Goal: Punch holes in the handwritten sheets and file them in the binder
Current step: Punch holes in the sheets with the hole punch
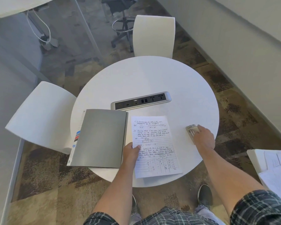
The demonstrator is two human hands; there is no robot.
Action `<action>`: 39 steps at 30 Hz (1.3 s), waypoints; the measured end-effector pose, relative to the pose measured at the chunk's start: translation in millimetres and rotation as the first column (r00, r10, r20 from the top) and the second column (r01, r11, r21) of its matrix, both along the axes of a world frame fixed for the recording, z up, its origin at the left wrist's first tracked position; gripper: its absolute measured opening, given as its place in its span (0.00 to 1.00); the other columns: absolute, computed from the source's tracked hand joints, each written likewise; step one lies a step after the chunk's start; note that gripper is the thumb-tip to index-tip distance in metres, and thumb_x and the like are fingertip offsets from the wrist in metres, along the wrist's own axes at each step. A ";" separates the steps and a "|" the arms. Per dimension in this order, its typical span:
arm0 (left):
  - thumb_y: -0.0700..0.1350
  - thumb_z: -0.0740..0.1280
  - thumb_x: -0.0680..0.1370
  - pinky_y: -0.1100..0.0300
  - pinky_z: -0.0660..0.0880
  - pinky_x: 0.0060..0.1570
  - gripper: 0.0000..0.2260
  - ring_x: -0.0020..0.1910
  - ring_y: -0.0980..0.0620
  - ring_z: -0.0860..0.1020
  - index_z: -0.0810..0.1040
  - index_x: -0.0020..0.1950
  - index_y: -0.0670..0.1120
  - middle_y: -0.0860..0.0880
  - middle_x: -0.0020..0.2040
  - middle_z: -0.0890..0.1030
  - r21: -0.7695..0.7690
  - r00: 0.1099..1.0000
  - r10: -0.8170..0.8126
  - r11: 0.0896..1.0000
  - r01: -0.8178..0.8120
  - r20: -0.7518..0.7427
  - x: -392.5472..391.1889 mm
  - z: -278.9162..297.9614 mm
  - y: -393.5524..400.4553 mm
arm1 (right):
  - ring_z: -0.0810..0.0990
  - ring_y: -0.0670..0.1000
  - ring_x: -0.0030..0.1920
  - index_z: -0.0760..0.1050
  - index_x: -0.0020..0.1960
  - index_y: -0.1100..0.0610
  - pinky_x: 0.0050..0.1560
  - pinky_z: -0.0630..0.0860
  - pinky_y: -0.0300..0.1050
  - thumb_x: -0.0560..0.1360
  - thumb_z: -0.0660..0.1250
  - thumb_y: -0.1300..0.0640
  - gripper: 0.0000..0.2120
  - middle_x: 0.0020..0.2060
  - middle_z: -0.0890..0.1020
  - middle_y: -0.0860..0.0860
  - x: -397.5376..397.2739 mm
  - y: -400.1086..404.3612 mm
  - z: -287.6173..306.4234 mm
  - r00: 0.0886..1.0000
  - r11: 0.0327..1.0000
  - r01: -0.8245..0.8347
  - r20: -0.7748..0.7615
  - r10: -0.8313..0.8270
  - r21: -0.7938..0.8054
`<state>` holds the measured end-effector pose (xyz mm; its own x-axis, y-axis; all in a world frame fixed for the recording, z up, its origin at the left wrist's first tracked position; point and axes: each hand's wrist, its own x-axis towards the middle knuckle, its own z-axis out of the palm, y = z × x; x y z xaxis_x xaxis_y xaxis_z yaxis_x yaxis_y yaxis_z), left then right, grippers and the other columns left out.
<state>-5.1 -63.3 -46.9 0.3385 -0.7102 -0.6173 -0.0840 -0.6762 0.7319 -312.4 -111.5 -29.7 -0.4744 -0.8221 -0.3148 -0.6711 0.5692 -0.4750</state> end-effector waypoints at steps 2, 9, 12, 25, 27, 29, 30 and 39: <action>0.38 0.69 0.80 0.56 0.78 0.46 0.04 0.44 0.48 0.81 0.82 0.47 0.46 0.45 0.49 0.85 -0.004 0.999 0.025 1.000 -0.025 -0.029 1.7 -1.0 0.8 | 0.82 0.58 0.53 0.77 0.71 0.51 0.47 0.78 0.49 0.81 0.62 0.60 0.20 0.60 0.84 0.56 3.6 1.6 0.5 0.995 0.999 0.037 0.097 -0.036 -0.010; 0.39 0.69 0.80 0.60 0.77 0.41 0.05 0.45 0.51 0.82 0.81 0.47 0.48 0.50 0.47 0.85 -0.011 0.995 0.065 0.998 -0.066 -0.076 -2.7 0.3 3.4 | 0.80 0.50 0.37 0.79 0.70 0.54 0.35 0.74 0.42 0.81 0.66 0.58 0.17 0.48 0.85 0.53 14.9 9.0 -3.8 0.953 0.999 0.035 0.303 -0.023 -0.036; 0.39 0.69 0.80 0.61 0.76 0.40 0.04 0.46 0.52 0.82 0.81 0.49 0.48 0.51 0.48 0.85 -0.005 0.994 0.075 0.997 -0.076 -0.086 -5.0 0.2 4.3 | 0.81 0.50 0.35 0.79 0.69 0.53 0.31 0.72 0.40 0.82 0.67 0.57 0.16 0.54 0.86 0.54 21.1 9.9 -4.7 0.933 1.000 -0.022 0.358 0.025 -0.012; 0.40 0.69 0.80 0.49 0.81 0.50 0.04 0.46 0.47 0.82 0.82 0.46 0.47 0.48 0.48 0.85 0.056 0.995 0.102 0.993 -0.102 -0.003 -3.8 -12.6 9.9 | 0.87 0.51 0.34 0.86 0.55 0.48 0.48 0.86 0.50 0.80 0.70 0.58 0.09 0.40 0.88 0.52 38.4 15.8 2.5 0.822 0.998 -0.067 0.566 0.062 -0.013; 0.41 0.69 0.80 0.52 0.81 0.46 0.03 0.48 0.47 0.82 0.82 0.47 0.48 0.49 0.48 0.85 0.068 0.996 0.089 0.994 -0.088 -0.014 -7.1 -11.5 10.6 | 0.88 0.55 0.37 0.86 0.57 0.49 0.50 0.86 0.54 0.80 0.71 0.58 0.09 0.42 0.89 0.51 39.3 14.9 -0.4 0.822 0.998 -0.059 0.567 0.055 -0.010; 0.41 0.69 0.80 0.56 0.80 0.43 0.03 0.48 0.48 0.83 0.83 0.49 0.48 0.50 0.48 0.85 0.066 0.996 0.083 0.994 -0.082 -0.015 -10.0 -10.6 11.5 | 0.88 0.56 0.37 0.86 0.54 0.47 0.50 0.86 0.54 0.79 0.71 0.58 0.09 0.41 0.89 0.51 40.2 16.1 -1.0 0.813 0.999 -0.050 0.580 0.050 -0.016; 0.41 0.69 0.80 0.57 0.79 0.44 0.03 0.48 0.48 0.83 0.83 0.49 0.48 0.50 0.48 0.85 0.064 0.996 0.086 0.994 -0.085 -0.010 -10.8 -10.4 12.0 | 0.88 0.55 0.36 0.85 0.54 0.46 0.50 0.86 0.54 0.80 0.71 0.59 0.09 0.40 0.88 0.52 41.2 17.3 0.4 0.807 0.999 -0.044 0.589 0.045 -0.015; 0.40 0.68 0.80 0.56 0.79 0.44 0.04 0.42 0.51 0.81 0.81 0.46 0.46 0.51 0.45 0.84 0.046 0.990 0.130 0.990 -0.133 0.052 -16.5 -9.3 14.3 | 0.85 0.45 0.29 0.80 0.55 0.59 0.25 0.74 0.31 0.81 0.69 0.56 0.07 0.46 0.86 0.54 46.7 20.4 -3.0 0.900 0.997 -0.065 0.433 0.045 0.032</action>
<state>-21.6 -49.0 -56.1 0.4573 -0.6269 -0.6307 -0.0263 -0.7185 0.6951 -265.7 -91.1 -32.7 -0.2379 -0.8232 -0.5155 -0.4365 0.5647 -0.7004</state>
